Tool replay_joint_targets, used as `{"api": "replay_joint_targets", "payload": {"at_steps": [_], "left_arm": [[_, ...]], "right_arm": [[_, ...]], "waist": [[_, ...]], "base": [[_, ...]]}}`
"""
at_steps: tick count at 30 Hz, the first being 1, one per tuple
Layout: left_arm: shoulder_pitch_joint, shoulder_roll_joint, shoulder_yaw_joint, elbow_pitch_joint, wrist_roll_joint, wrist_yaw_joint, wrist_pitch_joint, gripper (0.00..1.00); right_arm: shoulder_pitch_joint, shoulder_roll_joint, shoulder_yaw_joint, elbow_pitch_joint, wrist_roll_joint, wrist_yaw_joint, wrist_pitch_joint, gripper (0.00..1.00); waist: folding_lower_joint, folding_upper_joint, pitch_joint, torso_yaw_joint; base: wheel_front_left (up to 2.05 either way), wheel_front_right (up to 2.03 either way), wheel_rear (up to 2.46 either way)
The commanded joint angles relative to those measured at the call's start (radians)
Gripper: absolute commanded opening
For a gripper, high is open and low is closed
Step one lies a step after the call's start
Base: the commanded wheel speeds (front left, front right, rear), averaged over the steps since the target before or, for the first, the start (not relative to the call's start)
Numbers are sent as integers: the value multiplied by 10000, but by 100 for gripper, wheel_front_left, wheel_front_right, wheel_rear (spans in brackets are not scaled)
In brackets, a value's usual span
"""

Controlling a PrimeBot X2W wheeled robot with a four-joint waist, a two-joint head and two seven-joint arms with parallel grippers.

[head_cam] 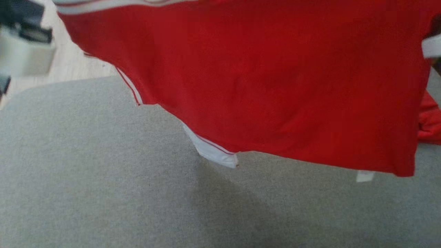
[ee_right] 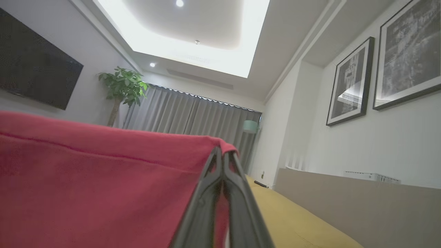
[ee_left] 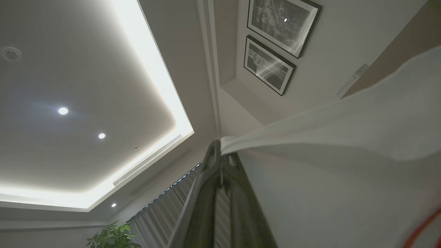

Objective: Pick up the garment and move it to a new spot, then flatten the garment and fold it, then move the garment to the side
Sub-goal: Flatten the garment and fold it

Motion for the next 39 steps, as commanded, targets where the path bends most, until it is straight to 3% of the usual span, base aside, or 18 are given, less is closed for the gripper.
{"api": "replay_joint_targets", "payload": {"at_steps": [1,6,12,18,21,24,26,30,39], "left_arm": [[-739,241,568,56,-61,-101,178,0],[-1815,-438,263,1455,-314,-747,582,0],[-3579,-1243,-301,4019,103,-1561,474,0],[-5861,-2188,-403,6259,765,-1452,-559,0],[-6856,-2587,-415,6959,1020,-1326,-1071,0],[-7143,-2854,-531,7309,1070,-1490,-1334,0],[-6740,-2877,-650,7345,955,-1797,-1430,0],[-5482,-2631,-635,6700,751,-1847,-1454,0],[-706,-1546,-425,4167,209,-1263,-1459,0]], "right_arm": [[-629,-133,247,-151,135,-7,151,0],[-1646,-82,975,1191,400,-7,396,0],[-3177,231,1712,3263,693,-7,217,0],[-5215,359,1846,4986,442,-7,-806,0],[-6114,255,1535,5463,-65,-7,-1246,0],[-6385,206,1304,5711,-492,-7,-1387,0],[-6152,177,1318,5907,-659,-7,-1416,0],[-5386,152,1491,6075,-606,-7,-1422,0],[-2556,18,1778,5857,198,-7,-1424,0]], "waist": [[0,-1,88,-55],[0,-1,448,-13],[0,-1,1647,300],[0,-1,2746,615],[0,-1,3088,776],[0,-1,3260,941],[0,-1,3459,1053],[0,-1,3709,1140],[0,-1,3189,1153]], "base": [[0,0,0],[0,0,0],[0,0,0],[0,0,0],[0,0,0],[0,0,0],[0,0,0],[0,0,0],[0,0,0]]}}
